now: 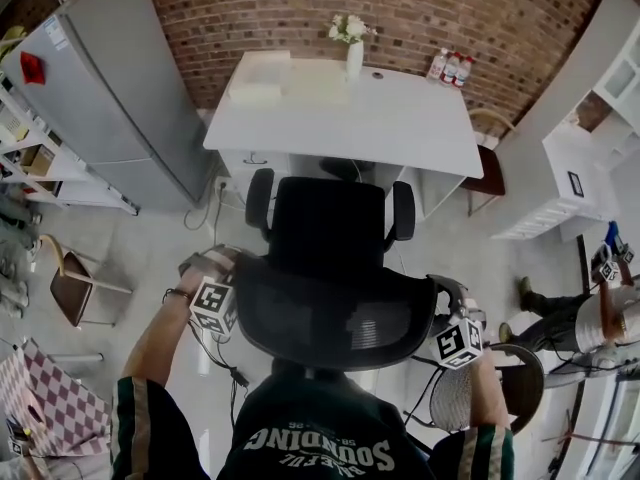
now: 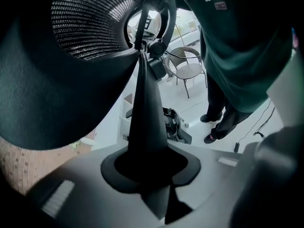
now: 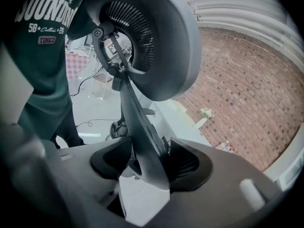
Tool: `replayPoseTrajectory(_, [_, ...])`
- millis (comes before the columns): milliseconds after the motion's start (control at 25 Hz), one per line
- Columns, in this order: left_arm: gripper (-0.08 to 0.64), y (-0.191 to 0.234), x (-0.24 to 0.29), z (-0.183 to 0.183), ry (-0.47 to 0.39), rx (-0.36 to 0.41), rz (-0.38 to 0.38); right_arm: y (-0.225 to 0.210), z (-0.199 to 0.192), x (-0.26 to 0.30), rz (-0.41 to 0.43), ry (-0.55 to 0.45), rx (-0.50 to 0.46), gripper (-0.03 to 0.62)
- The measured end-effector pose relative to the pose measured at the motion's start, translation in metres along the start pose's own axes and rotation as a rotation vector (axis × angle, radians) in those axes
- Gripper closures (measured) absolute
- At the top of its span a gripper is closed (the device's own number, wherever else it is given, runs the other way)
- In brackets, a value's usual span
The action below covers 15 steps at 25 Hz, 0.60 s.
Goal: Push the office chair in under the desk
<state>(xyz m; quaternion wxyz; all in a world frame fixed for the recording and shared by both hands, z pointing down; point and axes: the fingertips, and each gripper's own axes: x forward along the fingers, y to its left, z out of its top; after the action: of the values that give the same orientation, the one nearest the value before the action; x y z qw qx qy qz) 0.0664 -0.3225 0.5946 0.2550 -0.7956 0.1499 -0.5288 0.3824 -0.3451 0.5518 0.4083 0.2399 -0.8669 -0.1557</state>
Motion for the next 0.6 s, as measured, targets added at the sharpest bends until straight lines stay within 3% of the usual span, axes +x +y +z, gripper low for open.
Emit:
replayPoseTrajectory(240, [0.435,0.002,0.000,-0.004,0.002,-0.038,0.023,0.002,0.003,-0.001,-0.002,-0.018,0.000,0.333])
replayPoseTrajectory(280, [0.420,0.005,0.001,-0.005,-0.001,-0.066,0.041,0.002,0.003,-0.001,-0.003,-0.025,0.000,0.331])
replayPoseTrajectory(400, [0.274,0.013,-0.002,-0.013,-0.003,-0.173,0.118,0.004,0.005,-0.004,-0.005,-0.054,0.015,0.331])
replayPoseTrajectory(520, [0.276,0.013,-0.009,-0.021,0.008,-0.252,0.189,0.002,0.003,-0.011,-0.019,-0.095,0.029,0.334])
replayPoseTrajectory(600, [0.236,0.015,-0.018,-0.027,-0.004,-0.337,0.262,0.001,-0.001,-0.019,-0.038,-0.117,0.040,0.335])
